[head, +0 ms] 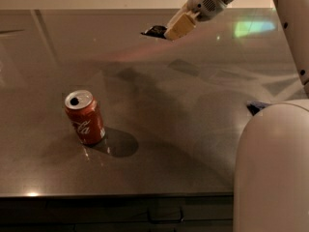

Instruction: Pick rxbar chocolate

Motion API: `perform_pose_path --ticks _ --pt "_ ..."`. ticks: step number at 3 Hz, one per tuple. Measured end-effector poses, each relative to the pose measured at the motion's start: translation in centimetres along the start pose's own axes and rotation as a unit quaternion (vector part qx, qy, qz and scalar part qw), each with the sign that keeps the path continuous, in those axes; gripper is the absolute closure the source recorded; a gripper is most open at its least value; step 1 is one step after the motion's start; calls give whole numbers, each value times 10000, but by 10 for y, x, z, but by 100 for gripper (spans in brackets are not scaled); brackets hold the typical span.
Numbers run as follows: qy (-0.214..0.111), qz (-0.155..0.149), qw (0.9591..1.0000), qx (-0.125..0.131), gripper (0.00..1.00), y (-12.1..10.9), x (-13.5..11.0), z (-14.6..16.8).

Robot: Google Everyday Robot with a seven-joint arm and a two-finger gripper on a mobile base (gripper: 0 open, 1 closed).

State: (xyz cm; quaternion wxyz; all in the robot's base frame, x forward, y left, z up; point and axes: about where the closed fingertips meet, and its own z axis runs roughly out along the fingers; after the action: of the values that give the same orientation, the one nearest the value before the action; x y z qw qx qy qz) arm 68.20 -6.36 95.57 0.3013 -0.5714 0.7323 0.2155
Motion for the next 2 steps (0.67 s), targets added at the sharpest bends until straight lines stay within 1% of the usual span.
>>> perform_pose_path --ticks 1,2 --pt "-118 -193 9997 -42 100 5 -10 -17" --pt "-169 -389 9989 -208 100 10 -11 -20"
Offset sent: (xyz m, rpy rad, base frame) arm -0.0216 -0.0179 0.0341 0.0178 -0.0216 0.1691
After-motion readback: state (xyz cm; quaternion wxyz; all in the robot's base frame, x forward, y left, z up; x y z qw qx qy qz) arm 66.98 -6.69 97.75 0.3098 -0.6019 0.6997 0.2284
